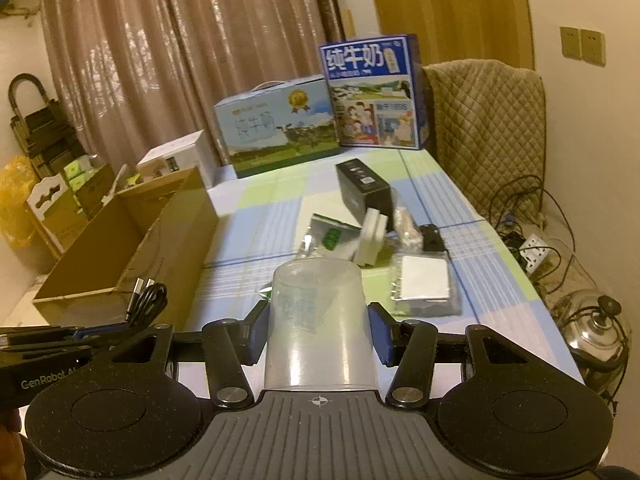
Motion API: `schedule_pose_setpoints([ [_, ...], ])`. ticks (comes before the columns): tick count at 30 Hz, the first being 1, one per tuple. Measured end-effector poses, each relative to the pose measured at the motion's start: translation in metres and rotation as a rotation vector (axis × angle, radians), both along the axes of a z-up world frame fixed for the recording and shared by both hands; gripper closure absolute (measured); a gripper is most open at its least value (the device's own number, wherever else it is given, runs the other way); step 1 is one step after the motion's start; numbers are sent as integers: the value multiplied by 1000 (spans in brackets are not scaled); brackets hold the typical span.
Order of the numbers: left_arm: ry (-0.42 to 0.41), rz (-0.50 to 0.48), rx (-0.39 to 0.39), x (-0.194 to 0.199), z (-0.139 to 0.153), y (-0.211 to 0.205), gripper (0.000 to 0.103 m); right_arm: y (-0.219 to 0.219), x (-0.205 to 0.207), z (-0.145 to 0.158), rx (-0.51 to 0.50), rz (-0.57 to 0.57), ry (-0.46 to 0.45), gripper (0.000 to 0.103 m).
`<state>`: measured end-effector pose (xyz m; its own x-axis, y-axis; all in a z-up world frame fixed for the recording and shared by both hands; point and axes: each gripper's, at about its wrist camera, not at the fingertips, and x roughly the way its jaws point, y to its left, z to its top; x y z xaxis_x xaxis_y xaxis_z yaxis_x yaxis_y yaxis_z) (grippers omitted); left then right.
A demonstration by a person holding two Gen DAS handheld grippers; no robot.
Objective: Organize objects
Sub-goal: 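Carry the black cable with the left tool while the right tool carries the cup to the box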
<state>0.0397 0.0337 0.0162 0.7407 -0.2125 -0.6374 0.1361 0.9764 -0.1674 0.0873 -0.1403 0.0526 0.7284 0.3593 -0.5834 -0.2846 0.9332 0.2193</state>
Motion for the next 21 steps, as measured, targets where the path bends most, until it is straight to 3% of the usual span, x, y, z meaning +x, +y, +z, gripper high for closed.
schedule_pose_setpoints([
  [21,-26,117,22,-14,38,61,92,73,6,41,1,146,-52,54],
])
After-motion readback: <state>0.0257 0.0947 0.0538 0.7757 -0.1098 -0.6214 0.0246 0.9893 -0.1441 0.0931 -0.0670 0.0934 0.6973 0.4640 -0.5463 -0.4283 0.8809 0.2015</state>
